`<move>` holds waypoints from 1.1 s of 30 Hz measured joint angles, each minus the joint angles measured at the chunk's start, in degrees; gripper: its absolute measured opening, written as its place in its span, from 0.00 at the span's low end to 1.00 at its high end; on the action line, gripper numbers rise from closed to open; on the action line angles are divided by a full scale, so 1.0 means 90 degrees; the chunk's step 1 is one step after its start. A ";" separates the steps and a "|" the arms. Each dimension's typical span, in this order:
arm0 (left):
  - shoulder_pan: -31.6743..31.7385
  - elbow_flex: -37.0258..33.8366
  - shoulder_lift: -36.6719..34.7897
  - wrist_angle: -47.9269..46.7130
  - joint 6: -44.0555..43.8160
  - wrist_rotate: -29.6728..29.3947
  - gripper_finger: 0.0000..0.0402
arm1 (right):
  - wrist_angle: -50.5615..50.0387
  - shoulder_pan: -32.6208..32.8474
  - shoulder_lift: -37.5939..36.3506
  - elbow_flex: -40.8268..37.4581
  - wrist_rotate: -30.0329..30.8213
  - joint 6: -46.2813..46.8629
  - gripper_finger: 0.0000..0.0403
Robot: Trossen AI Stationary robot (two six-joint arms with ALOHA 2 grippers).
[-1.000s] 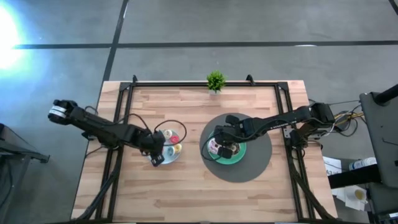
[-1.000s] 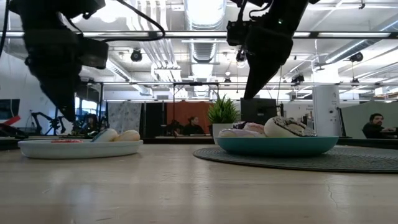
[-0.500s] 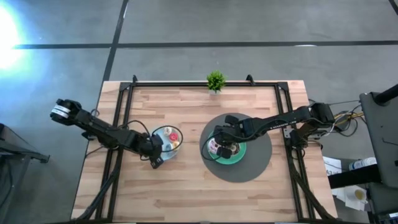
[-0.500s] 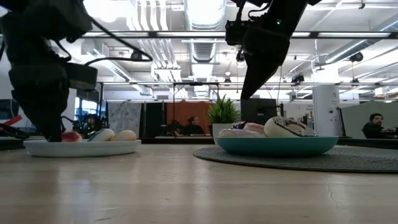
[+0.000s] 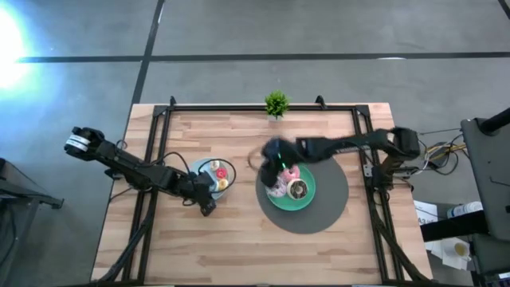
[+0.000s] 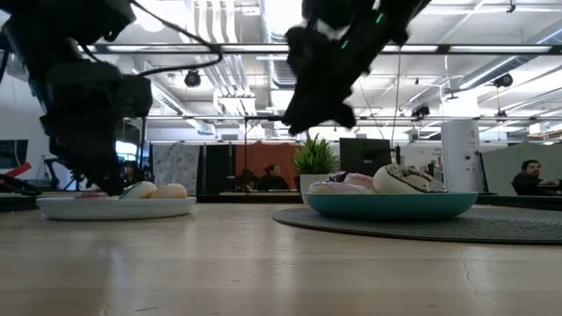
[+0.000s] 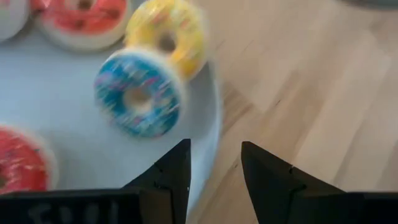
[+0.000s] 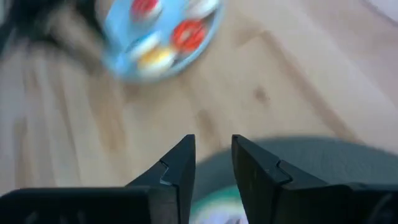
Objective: Pick & Place donuts
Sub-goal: Adjust the small red donut on the light blue plate to maximize to space
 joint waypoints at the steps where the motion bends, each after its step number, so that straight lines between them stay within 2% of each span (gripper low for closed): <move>1: 0.0000 0.0002 0.0009 0.0106 0.0000 -0.0044 0.29 | 0.0218 -0.0157 0.0116 0.0003 -0.0154 0.0247 0.24; 4: 0.0000 0.0001 0.0022 0.0196 -0.0040 -0.0064 0.29 | 0.0436 -0.0462 0.0522 0.0279 -0.0456 0.0726 0.27; 8: -0.0060 0.0147 -0.0025 0.0104 -0.0118 -0.0099 0.29 | 0.0360 -0.0537 0.1246 0.0871 -0.0710 0.0839 0.33; 11: -0.0224 0.0413 -0.0245 -0.0636 -0.0129 -0.0227 0.29 | 0.0259 -0.0540 0.1797 0.1480 -0.0843 0.0841 0.38; 14: -0.0514 0.0624 -0.0607 -0.1697 -0.0416 -0.0791 0.27 | -0.0100 -0.0531 0.2312 0.2112 -0.0881 0.0840 0.42; 17: -0.0790 0.0682 -0.1120 -0.2324 -0.0954 -0.1263 0.25 | -0.0529 -0.0531 0.2735 0.2654 -0.0882 0.0818 0.44; 23: -0.1060 0.0515 -0.1819 -0.3506 -0.2238 -0.1635 0.20 | -0.0726 -0.0506 0.3265 0.3528 -0.0926 0.0812 0.44; 33: -0.1110 0.0690 -0.2414 -0.3825 -0.2331 -0.2023 0.19 | -0.1717 -0.0495 0.4333 0.4931 -0.0922 0.0627 0.42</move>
